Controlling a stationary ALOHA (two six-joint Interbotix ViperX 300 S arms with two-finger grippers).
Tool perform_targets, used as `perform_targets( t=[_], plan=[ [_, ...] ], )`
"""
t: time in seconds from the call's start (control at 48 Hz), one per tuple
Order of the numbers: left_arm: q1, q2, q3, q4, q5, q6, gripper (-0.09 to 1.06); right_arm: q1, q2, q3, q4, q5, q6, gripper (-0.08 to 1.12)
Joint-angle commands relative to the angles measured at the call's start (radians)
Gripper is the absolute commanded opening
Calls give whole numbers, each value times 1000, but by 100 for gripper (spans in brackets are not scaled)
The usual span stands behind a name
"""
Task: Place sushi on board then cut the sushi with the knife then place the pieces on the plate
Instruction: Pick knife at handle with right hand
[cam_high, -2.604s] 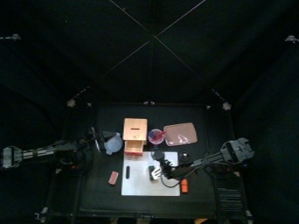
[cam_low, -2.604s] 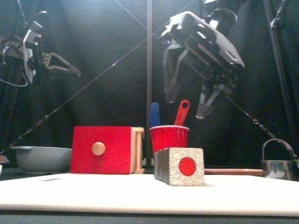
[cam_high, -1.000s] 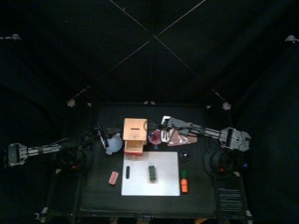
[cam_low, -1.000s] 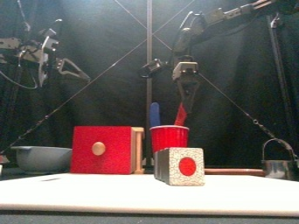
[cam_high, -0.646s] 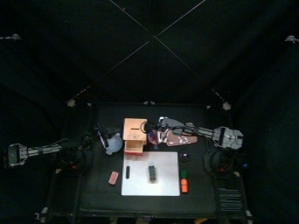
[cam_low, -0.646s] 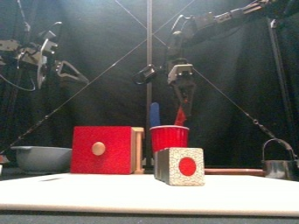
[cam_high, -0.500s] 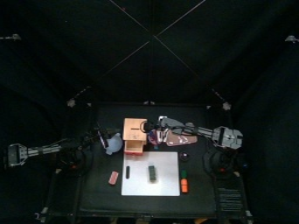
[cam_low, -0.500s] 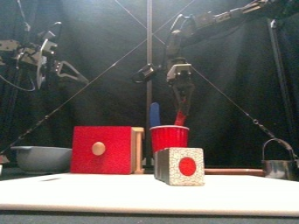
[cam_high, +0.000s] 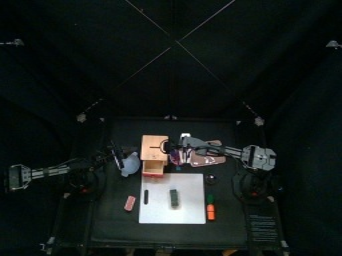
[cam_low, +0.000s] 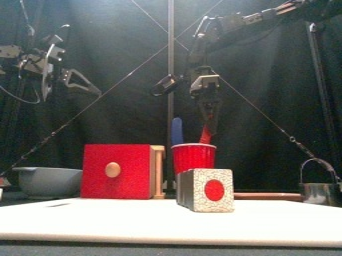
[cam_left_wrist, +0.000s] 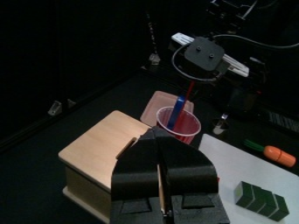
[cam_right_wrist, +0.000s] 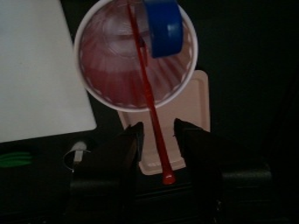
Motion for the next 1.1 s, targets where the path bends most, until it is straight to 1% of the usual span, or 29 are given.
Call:
perform_targets(
  t=[0.021,0.167,0.438,0.896,0.979,1.042,1.104],
  plan=[
    [0,2,-15,-2,-6,0,4,9,-26,-38,-2,3,-2,73],
    [2,2,-15,-2,-6,0,4,11,-23,-40,3,12,0,72],
    [2,2,-15,-2,-6,0,4,3,-21,-25,-3,18,3,60],
    [2,2,-14,-2,-6,0,4,2,-18,-12,-14,20,8,58],
    [3,2,-14,-2,-6,0,4,5,-18,-18,-14,20,8,54],
    [3,2,-14,-2,-6,0,4,6,-18,-23,-11,20,8,48],
    [3,2,-14,-2,-6,0,4,6,-18,-25,-14,20,8,45]
  ],
)
